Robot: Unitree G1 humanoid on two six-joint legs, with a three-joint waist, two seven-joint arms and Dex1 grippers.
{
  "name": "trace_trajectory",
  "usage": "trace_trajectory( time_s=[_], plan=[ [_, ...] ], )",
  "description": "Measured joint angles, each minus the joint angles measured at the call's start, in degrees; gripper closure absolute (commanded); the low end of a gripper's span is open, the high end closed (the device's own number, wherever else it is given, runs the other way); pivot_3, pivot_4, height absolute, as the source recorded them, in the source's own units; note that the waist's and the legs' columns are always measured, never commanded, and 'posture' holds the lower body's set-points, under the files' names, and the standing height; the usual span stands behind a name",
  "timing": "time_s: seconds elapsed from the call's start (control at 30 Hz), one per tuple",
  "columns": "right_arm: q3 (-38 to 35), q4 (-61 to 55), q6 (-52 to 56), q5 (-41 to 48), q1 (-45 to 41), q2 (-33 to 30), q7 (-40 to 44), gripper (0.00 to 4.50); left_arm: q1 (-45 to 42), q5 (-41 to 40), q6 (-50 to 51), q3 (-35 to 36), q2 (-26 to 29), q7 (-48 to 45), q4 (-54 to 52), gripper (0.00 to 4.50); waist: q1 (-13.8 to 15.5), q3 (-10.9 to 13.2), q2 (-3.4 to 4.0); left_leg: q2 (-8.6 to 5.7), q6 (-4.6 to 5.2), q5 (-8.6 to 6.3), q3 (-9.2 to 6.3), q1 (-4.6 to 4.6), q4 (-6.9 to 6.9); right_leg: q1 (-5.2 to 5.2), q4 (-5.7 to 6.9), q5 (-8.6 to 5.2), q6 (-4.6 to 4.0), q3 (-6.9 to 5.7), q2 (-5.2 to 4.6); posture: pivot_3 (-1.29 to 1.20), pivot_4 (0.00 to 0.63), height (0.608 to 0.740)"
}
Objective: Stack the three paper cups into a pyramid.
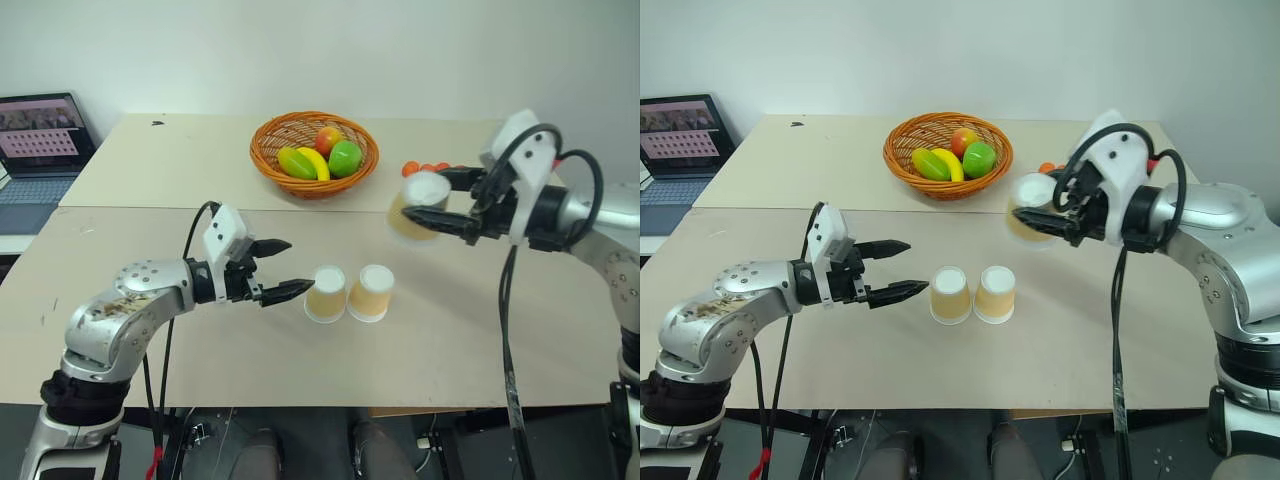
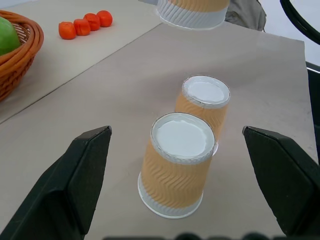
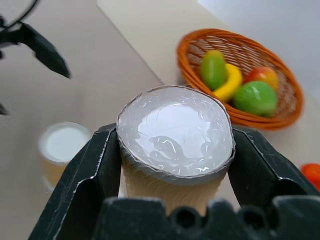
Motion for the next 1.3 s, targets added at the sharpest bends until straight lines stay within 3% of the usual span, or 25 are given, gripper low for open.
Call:
trace_trajectory(
  time_s=[0.33,1.1,1.17,1.3],
  plan=[
    [1.7,-3.6,8.3,3.7,-1.9,7.9,-7.4,1.73,0.3,2.1,-2.1,-1.4,-1.2,-0.7,1.0,0.00,0.0,0.0,0.00,0.00,0.00,0.00,-0.01,-0.02,0.01,-0.03,0.01,0.06,-0.10,-0.02,0.00,0.00,0.150,0.734],
    [1.6,-7.1,12.3,7.1,2.5,13.4,-15.8,1.73,-2.4,4.3,-3.4,-2.6,-1.6,-2.2,3.2,0.00,-0.2,0.0,0.00,0.01,0.00,0.00,-0.02,-0.03,0.00,-0.04,0.01,-0.01,0.01,-0.03,0.01,0.00,0.150,0.734],
    [1.6,-7.1,12.3,7.1,2.5,13.4,-15.9,0.95,-2.6,4.3,-3.4,-2.6,-1.6,-2.3,3.2,0.00,-0.2,0.0,0.00,0.01,0.00,0.00,-0.02,-0.03,0.00,-0.04,0.01,0.00,0.00,-0.03,0.00,0.00,0.150,0.734],
    [2.2,-6.9,11.5,6.5,2.6,13.2,-15.6,0.09,-2.9,4.7,-3.4,-2.7,-1.4,-2.6,3.4,0.00,-0.2,0.0,0.00,0.01,0.00,0.00,-0.02,-0.03,0.00,-0.04,0.01,-0.01,0.02,-0.03,0.00,0.00,0.150,0.734]
  ],
)
